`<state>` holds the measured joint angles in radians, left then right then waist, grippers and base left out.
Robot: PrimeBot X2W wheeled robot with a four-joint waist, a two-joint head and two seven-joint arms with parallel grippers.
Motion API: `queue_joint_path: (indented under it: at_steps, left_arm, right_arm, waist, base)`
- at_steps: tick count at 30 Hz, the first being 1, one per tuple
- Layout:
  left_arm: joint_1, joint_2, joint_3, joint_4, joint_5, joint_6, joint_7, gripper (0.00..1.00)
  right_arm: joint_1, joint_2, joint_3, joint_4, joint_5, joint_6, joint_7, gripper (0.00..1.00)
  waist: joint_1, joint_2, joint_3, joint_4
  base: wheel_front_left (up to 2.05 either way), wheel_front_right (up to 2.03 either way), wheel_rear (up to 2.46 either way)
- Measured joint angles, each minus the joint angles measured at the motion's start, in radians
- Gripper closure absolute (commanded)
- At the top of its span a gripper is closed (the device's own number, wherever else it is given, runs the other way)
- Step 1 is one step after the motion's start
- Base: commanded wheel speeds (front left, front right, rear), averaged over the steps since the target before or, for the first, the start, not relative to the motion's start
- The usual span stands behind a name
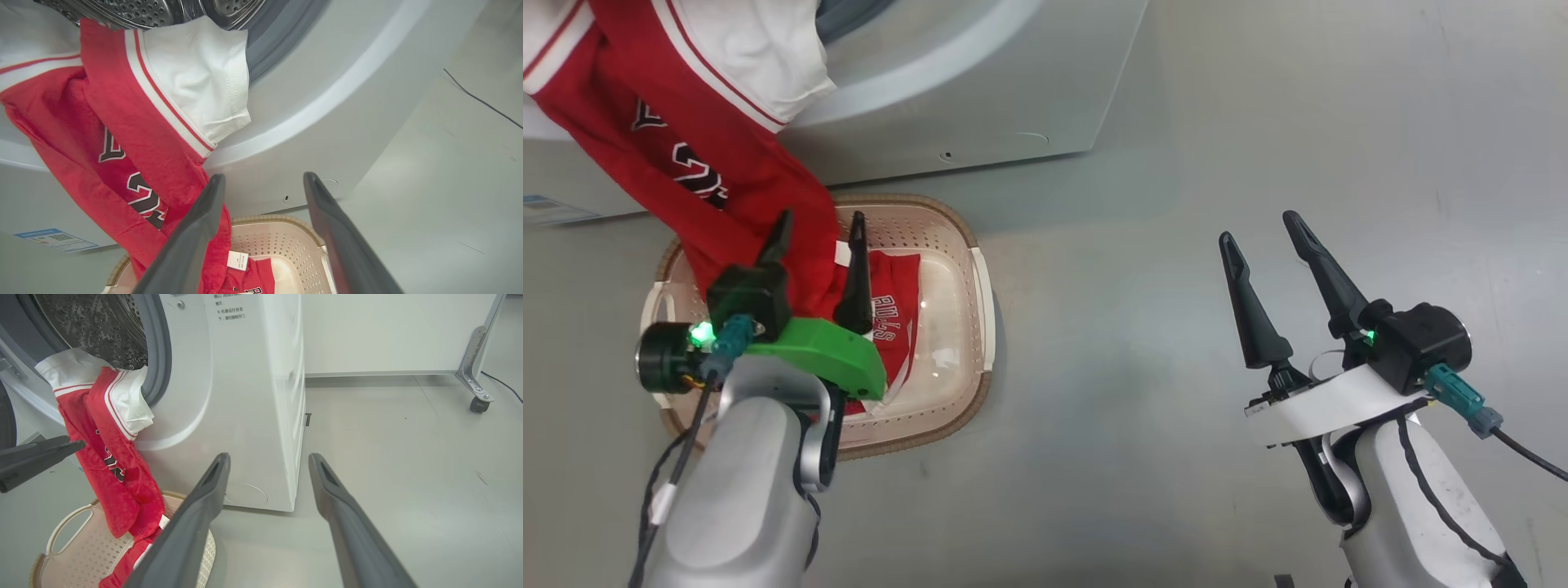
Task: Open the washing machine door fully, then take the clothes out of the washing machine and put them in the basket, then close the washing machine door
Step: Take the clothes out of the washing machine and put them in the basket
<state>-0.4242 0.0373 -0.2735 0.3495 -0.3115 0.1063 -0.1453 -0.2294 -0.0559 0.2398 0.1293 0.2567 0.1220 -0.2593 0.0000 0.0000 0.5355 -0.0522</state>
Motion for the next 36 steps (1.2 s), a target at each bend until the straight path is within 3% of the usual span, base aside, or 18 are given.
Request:
queue_joint_path:
  at_steps: [19, 36]
  left_arm:
    - [-0.253, 0.073, 0.165, 0.176, 0.021, 0.01, 0.06, 0.0]
    - [-0.353, 0.105, 0.276, 0.304, 0.031, 0.012, 0.014, 0.0]
  right_arm:
    - [-0.097, 0.0, 0.035, -0.012, 0.059, 0.0, 0.0, 0.0]
    - [-0.116, 0.001, 0.044, -0.006, 0.082, 0.0, 0.0, 0.0]
  waist:
    - [0.0001, 0.0, 0.165, -0.109]
    - [0.0, 0.0, 0.197, -0.138]
  base:
    - [0.0, 0.0, 0.0]
    - [0.0, 0.0, 0.0]
